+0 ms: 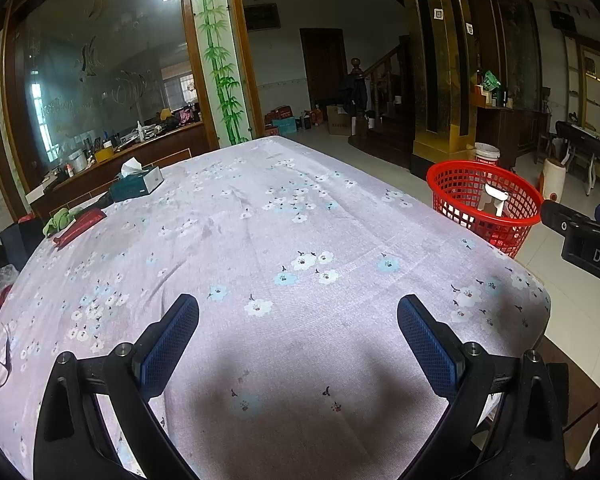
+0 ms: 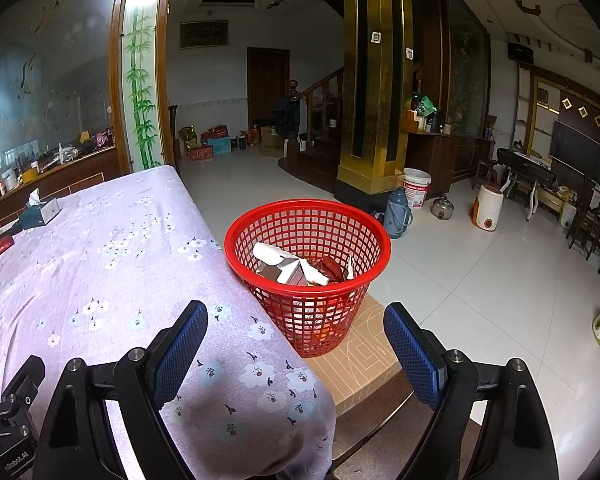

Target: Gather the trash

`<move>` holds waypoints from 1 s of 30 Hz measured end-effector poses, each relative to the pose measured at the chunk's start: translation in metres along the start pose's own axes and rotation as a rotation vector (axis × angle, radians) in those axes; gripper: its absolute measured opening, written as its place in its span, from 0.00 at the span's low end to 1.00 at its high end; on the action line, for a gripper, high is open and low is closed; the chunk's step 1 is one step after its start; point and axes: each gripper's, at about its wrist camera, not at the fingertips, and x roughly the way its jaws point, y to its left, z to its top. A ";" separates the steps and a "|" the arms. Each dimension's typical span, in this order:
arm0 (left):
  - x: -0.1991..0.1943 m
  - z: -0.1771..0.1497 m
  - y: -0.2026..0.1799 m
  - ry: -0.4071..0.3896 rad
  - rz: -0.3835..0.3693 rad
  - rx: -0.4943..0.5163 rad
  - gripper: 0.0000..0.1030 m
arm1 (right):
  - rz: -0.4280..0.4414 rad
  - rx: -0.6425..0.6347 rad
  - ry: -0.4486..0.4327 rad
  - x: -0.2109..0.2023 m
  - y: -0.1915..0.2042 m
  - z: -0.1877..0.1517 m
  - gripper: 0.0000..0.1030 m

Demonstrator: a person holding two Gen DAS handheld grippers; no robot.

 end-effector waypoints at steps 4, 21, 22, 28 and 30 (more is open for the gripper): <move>0.000 0.000 0.000 0.001 -0.001 0.000 0.96 | 0.001 -0.001 0.001 0.000 0.000 0.000 0.90; 0.000 -0.004 -0.003 0.008 -0.012 -0.015 0.96 | 0.010 -0.017 0.000 0.001 0.006 -0.004 0.90; -0.001 -0.004 -0.004 0.013 -0.017 -0.018 0.96 | 0.011 -0.019 -0.001 0.001 0.006 -0.003 0.90; -0.001 -0.003 0.019 0.049 -0.054 -0.096 0.96 | 0.035 -0.047 -0.001 0.003 0.020 0.000 0.90; -0.002 -0.003 0.037 0.060 -0.063 -0.149 0.96 | 0.055 -0.064 -0.001 0.003 0.030 0.002 0.90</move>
